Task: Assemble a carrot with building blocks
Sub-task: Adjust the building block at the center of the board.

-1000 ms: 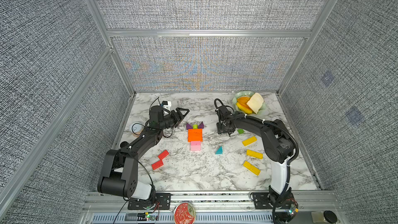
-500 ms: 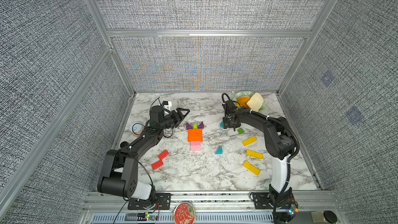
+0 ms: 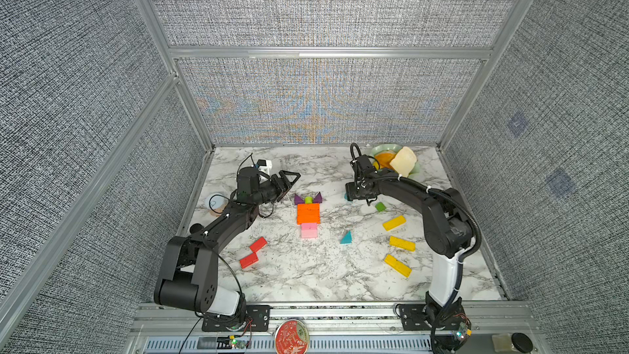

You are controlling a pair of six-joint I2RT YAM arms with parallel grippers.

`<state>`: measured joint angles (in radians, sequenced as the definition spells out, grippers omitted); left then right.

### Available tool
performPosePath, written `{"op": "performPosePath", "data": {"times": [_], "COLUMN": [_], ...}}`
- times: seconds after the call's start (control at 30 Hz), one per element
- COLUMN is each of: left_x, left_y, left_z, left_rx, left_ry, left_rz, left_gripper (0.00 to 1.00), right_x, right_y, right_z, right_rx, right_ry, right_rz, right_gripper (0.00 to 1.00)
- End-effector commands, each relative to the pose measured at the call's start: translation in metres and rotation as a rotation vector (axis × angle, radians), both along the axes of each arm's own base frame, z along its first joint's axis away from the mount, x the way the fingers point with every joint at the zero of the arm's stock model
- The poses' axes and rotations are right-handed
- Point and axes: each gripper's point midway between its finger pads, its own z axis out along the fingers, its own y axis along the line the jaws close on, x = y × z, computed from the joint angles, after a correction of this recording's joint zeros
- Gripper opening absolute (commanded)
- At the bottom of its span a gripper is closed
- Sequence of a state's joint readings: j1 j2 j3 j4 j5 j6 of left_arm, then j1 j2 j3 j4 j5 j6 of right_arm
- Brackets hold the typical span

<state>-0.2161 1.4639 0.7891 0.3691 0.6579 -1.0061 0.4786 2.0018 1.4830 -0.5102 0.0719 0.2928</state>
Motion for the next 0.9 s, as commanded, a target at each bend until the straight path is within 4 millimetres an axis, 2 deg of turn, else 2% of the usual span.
{"op": "performPosePath", "data": {"times": [0.0,0.13,0.53,0.63,0.73,0.87], "left_x": [0.002,0.003,0.002,0.002,0.003,0.002], "left_y": [-0.002,-0.001,-0.001,-0.002,-0.003,-0.005], "left_z": [0.006,0.006,0.009,0.008,0.007,0.006], "left_rx": [-0.005,-0.003,-0.006,-0.003,-0.004,-0.008], "left_ry": [-0.029,-0.03,-0.035,-0.034,-0.033,-0.027], "left_rz": [-0.009,-0.007,-0.006,-0.01,-0.014,-0.026], "left_gripper": [0.81,0.81,0.81,0.81,0.81,0.81], "right_x": [0.007,0.017,0.016,0.018,0.015,0.013], "right_y": [0.013,0.016,0.021,0.02,0.024,0.027], "right_z": [-0.005,-0.016,-0.034,-0.037,-0.034,-0.033], "right_rx": [0.034,0.016,-0.03,-0.043,-0.037,-0.048], "right_ry": [0.008,0.032,0.034,0.029,0.015,-0.001], "right_rz": [0.025,0.009,0.019,0.021,0.054,0.095], "right_gripper": [0.71,0.7,0.45,0.43,0.34,0.31]}}
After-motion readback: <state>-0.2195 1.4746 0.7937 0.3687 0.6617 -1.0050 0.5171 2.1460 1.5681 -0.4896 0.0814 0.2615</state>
